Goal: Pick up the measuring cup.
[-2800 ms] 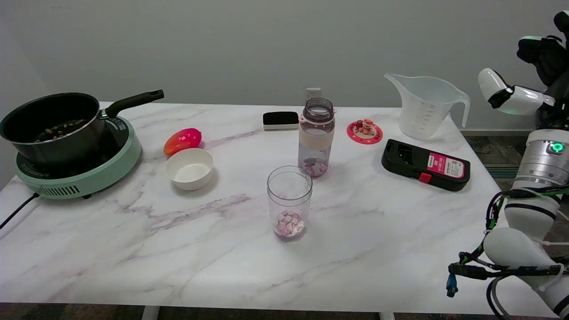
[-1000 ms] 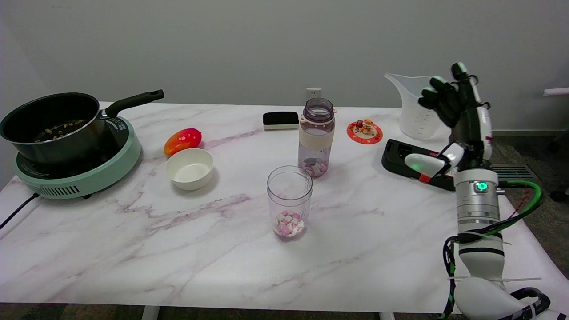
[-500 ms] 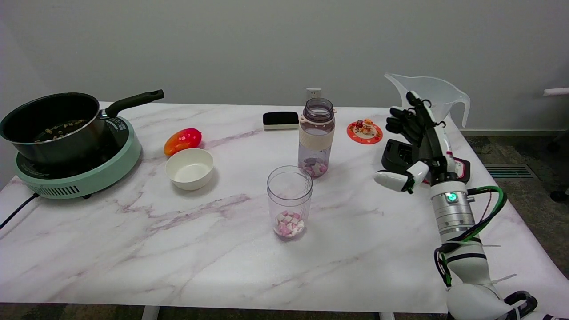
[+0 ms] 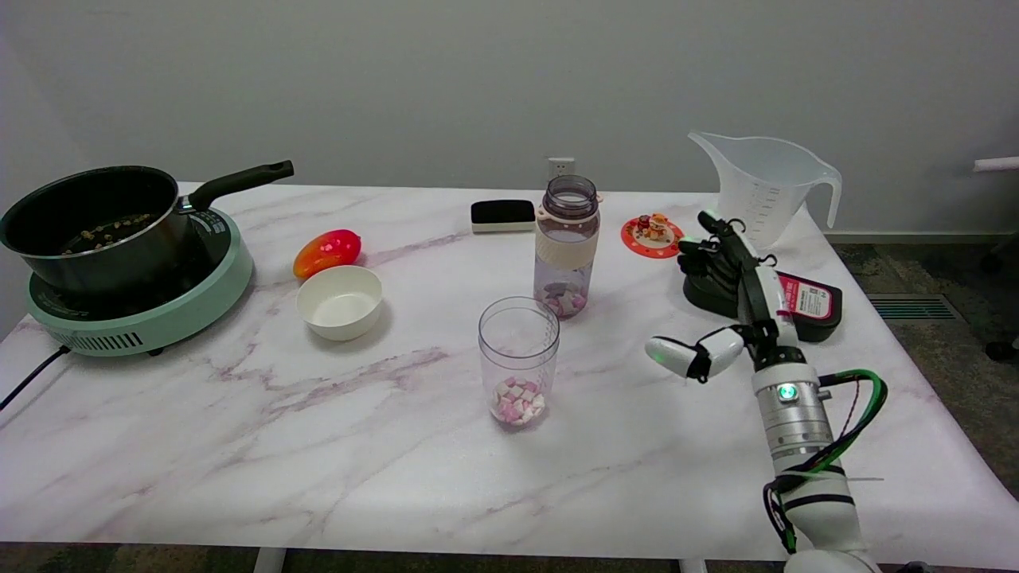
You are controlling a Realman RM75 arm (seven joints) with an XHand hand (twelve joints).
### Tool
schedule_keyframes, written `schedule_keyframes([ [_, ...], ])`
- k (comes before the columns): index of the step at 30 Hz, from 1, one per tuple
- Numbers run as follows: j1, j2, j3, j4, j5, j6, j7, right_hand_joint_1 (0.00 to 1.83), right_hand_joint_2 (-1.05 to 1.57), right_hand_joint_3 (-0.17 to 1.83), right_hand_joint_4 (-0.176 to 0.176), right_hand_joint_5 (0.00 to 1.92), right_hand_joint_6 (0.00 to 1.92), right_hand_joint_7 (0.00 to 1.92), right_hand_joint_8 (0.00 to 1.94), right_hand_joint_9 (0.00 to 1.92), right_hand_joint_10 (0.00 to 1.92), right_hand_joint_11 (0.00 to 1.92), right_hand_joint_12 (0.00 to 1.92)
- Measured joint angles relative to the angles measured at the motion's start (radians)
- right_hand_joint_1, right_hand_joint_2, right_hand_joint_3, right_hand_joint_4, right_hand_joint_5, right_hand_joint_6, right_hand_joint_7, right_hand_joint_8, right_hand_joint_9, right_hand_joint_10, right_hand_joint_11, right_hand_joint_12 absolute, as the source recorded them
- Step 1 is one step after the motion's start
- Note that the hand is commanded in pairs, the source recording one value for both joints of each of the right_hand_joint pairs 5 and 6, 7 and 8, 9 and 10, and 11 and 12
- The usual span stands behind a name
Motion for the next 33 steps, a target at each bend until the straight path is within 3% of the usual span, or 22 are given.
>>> schedule_keyframes([
  [17,-0.043,-0.106,-0.118,-0.035,-0.023,0.089,-0.091,1.18,-0.38,1.16,0.000,0.28,0.28,0.58,0.58,0.63,0.63,0.60,0.60],
  [33,-0.040,-0.155,-0.195,-0.039,-0.092,0.097,-0.108,1.15,-0.35,1.19,0.000,0.26,0.26,0.58,0.58,0.63,0.63,0.58,0.58],
])
